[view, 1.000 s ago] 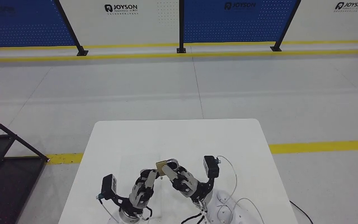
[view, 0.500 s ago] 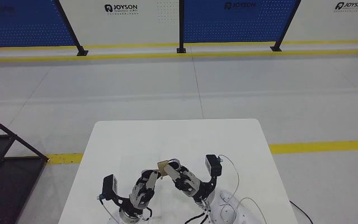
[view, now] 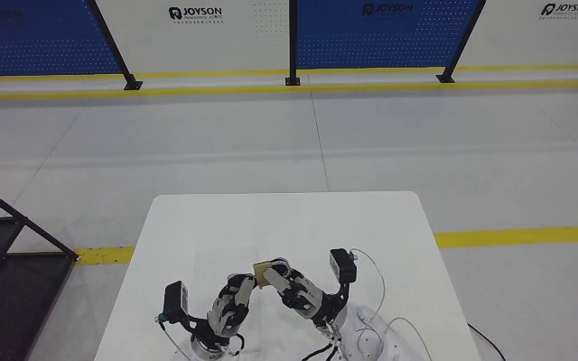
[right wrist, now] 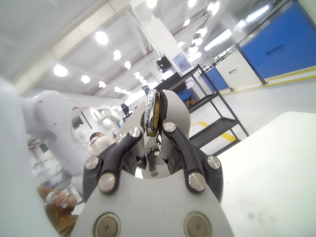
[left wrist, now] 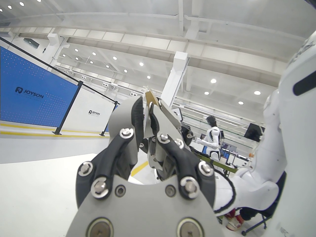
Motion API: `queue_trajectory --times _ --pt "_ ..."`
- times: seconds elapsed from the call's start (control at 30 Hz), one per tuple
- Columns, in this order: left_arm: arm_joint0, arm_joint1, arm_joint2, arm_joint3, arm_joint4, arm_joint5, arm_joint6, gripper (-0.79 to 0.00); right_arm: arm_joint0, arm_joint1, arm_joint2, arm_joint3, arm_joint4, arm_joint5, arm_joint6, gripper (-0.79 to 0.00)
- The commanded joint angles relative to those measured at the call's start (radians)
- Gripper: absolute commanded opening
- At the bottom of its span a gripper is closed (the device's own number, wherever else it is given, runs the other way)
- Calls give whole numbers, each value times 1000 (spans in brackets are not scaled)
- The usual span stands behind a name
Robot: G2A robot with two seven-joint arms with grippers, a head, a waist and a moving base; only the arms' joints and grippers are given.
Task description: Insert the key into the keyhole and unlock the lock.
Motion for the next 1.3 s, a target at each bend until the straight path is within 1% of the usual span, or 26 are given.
queue_trajectory --times 0.0,0.17,0.27,0.57,0.87,1.03,1.27 --pt "-1 3 0 -1 9 1 1 -785 0 1 0 -1 5 4 9 -785" --pt "-3 11 5 -4 39 21 21 -785 1 2 1 -5 21 10 25 -785" --pt "-7 15 7 2 81 53 53 -785 -1 3 2 -6 25 11 31 -785" --pt "-31 30 44 38 233 204 204 -785 -17 12 14 -25 55 13 68 -785" --pt "-69 42 65 112 362 354 354 -785 -46 24 33 -63 60 46 119 -785" --pt "-81 43 73 136 390 396 387 -785 -55 30 39 -77 66 73 154 -785" --pt "-87 47 73 148 420 452 393 -785 -62 36 43 -92 66 102 178 -785"
